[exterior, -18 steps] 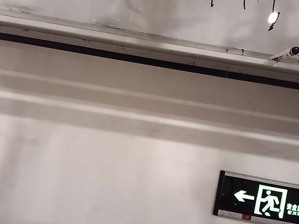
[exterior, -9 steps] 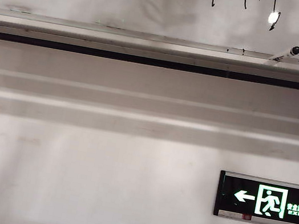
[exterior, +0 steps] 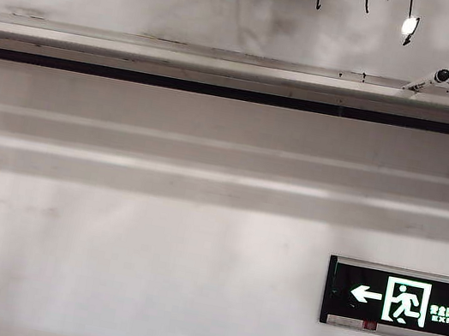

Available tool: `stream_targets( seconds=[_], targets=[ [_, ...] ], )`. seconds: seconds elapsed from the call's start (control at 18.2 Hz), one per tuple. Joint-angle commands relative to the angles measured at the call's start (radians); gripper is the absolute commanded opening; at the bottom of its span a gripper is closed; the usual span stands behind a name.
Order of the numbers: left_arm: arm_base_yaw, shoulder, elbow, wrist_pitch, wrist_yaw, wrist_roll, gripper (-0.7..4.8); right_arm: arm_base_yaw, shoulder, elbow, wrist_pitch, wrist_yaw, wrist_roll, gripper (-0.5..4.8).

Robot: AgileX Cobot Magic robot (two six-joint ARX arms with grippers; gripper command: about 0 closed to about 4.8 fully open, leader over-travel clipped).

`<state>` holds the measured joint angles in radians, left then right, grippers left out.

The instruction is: Wipe the whiteboard clean using the black magnetic whiteboard eraser attached to the whiteboard.

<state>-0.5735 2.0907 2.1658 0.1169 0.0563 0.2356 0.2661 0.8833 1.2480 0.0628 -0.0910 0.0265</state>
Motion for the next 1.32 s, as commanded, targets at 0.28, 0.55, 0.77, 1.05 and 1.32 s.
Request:
stream_targets(
  seconds=[0.28, 0.55, 0.77, 1.05, 1.32],
  targets=[
    [-0.016, -0.001, 0.004, 0.058, -0.036, 0.000, 3.19, 0.000, -0.004, 0.005, 0.016, -0.016, 0.000, -0.06],
    [-0.016, -0.001, 0.004, 0.057, -0.035, 0.000, 3.19, 0.000, -0.005, 0.005, 0.017, -0.017, 0.000, -0.06],
    [-0.021, -0.035, 0.004, -0.006, -0.033, -0.008, 3.75, -0.001, -0.002, 0.005, 0.017, -0.016, 0.000, -0.06],
    [-0.046, -0.230, 0.004, -0.303, -0.037, -0.008, 2.88, 0.000, 0.011, 0.005, 0.013, -0.016, 0.032, -0.06],
    [-0.046, -0.453, 0.004, -0.550, -0.026, -0.008, -0.06, 0.008, 0.122, 0.005, 0.059, -0.021, 0.225, -0.06]
  ],
)
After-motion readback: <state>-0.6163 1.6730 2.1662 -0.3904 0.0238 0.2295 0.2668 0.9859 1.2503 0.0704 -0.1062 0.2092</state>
